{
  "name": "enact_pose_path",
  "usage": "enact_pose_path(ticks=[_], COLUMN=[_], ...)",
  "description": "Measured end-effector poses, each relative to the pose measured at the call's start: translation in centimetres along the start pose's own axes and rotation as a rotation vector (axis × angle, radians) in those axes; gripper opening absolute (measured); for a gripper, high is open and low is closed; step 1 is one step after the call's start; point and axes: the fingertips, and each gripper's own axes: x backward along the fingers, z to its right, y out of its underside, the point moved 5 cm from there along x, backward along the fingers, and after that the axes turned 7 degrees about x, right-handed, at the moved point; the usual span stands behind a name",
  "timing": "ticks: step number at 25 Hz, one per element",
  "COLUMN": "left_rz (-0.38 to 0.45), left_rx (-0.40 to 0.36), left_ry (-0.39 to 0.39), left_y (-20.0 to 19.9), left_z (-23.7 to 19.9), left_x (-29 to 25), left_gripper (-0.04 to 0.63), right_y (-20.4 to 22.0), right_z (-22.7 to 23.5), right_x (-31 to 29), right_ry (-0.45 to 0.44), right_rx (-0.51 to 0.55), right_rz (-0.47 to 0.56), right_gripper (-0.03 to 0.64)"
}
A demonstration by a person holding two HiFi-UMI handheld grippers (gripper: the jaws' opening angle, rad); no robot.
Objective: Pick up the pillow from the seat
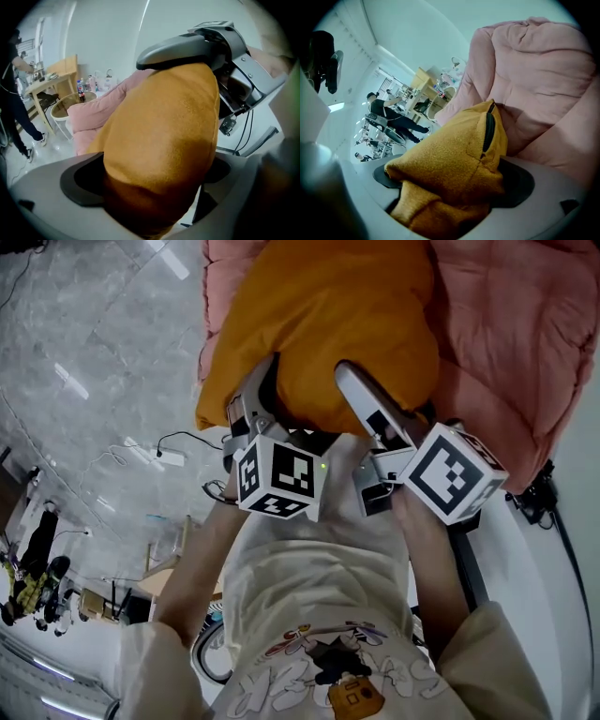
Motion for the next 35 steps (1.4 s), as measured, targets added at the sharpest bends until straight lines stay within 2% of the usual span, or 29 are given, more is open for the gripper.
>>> enact_pose_path(ticks=[4,7,12,16,19,23,27,35], left_rz=[0.019,0.024,0.034,0.043,0.045,0.041,0.046,0.057], left_rx=[0.019,0.037,0.096,0.119,0.111,0.090,0.084,0.098], left_ry=[-0.024,-0.042,-0.049,-0.045,-0.060,-0.086,-0.101,-0.130], left_y=[0.3,0.1,0.0,-0.4,-1.0,-1.7,-2.3,-3.6], left_z=[-0.6,-0.9,-1.5,-1.9,-1.8,-1.4,-1.1,-0.4], left_x=[-0.7,-0.6,-0.3,0.2,0.4,0.8,1.3,2.6], left_gripper=[0.580,0.514,0.365,0.306,0.290,0.288,0.288,0.288], right_y=[0.0,0.2,0.5,0.4,0.2,-0.1,-0.4,-1.3], right_z=[0.4,0.4,0.5,0.1,0.3,0.3,0.0,-0.6], right_x=[-0.5,-0.6,-0.8,-0.9,-0.3,0.4,1.0,2.2], right_ry=[0.007,0.019,0.060,0.063,0.070,0.064,0.047,-0.001], right_rx=[0.001,0.018,0.032,0.034,0.042,0.085,0.105,0.108], right_rz=[-0.003,-0.015,-0.012,0.017,0.020,0.000,-0.013,0.008], right_gripper=[0.531,0.531,0.531,0.531,0.524,0.398,0.333,0.308])
